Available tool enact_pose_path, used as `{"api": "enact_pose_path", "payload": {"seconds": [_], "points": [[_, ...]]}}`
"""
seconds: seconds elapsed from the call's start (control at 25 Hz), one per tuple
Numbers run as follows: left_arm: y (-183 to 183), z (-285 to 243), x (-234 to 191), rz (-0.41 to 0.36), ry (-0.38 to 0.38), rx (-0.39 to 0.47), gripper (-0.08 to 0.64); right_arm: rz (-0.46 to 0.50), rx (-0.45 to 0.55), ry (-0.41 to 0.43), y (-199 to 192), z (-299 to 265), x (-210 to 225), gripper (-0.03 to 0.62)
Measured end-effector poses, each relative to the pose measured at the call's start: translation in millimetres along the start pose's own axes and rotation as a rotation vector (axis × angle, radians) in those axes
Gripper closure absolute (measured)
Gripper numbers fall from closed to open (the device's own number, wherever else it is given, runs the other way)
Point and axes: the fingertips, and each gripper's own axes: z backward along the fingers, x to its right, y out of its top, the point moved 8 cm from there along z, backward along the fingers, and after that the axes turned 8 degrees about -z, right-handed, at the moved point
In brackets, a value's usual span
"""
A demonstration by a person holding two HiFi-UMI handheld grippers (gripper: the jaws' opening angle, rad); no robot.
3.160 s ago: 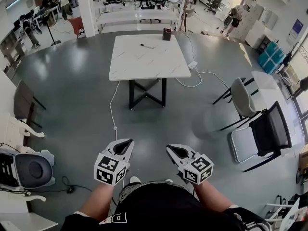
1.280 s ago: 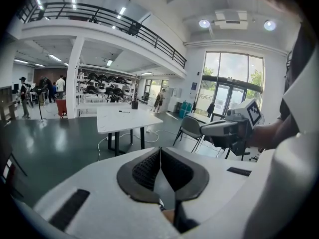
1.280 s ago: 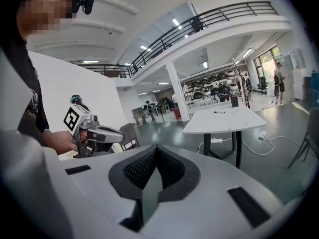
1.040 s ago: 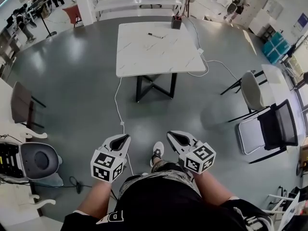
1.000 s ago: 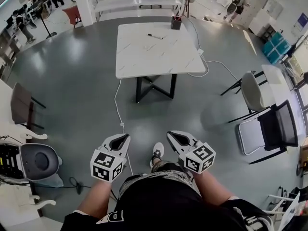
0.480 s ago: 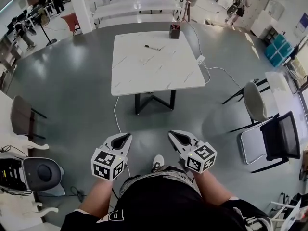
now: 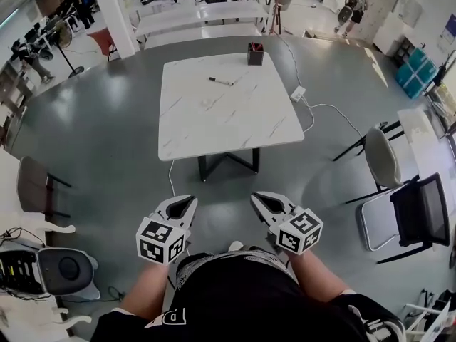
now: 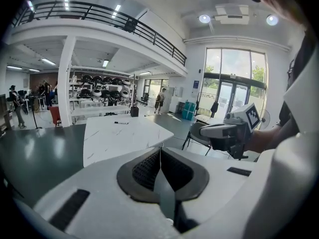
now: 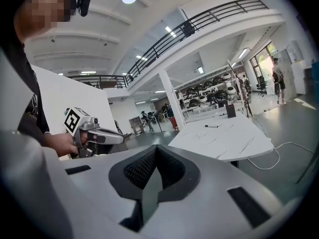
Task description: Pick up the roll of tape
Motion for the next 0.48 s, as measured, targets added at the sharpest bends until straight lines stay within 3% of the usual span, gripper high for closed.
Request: {"api": "enact_pose_path", "payload": {"seconds": [0.48], "points": [[18.0, -40.5, -12.6, -0.015, -0.006, -0.028, 0.540, -0.028, -0.023, 0.010, 14.1, -19.1, 38.6, 0.589]]}}
